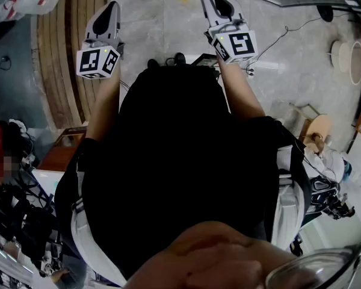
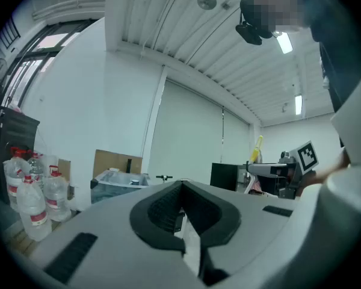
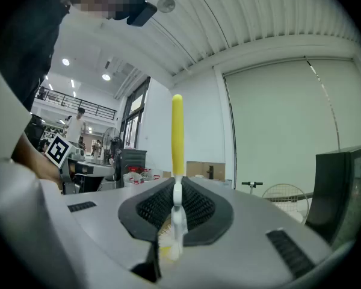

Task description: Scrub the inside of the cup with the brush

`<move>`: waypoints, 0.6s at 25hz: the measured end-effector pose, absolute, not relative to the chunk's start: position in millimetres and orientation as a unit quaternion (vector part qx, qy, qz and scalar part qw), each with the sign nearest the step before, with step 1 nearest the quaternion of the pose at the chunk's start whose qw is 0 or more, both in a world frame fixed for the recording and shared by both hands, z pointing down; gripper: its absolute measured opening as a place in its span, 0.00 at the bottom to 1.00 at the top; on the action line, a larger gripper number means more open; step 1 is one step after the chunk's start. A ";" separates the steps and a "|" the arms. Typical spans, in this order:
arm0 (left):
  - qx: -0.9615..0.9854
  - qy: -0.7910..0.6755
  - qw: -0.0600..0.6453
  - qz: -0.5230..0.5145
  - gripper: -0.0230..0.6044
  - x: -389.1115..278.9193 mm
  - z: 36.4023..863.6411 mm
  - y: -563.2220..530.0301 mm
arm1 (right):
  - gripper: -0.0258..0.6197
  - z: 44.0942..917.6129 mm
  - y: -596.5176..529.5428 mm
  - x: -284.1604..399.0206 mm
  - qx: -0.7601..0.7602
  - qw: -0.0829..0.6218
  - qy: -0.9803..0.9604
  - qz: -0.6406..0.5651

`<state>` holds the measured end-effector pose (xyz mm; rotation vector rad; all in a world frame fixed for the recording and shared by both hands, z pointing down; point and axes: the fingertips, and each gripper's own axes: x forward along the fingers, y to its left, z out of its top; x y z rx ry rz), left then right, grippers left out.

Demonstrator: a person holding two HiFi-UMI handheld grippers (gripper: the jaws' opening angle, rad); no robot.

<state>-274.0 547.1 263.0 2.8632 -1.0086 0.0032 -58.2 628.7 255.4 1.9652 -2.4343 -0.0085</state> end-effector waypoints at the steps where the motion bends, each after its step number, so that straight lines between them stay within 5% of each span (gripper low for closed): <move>1: 0.941 -0.333 0.054 -0.002 0.06 -271.5 262.0 549.2 | 0.10 256.5 631.3 -53.9 0.628 0.007 -0.778 0.000; 15: 0.944 -0.324 0.064 -0.002 0.06 -242.7 256.3 576.5 | 0.10 251.9 662.1 -19.4 0.617 -0.027 -0.787 0.007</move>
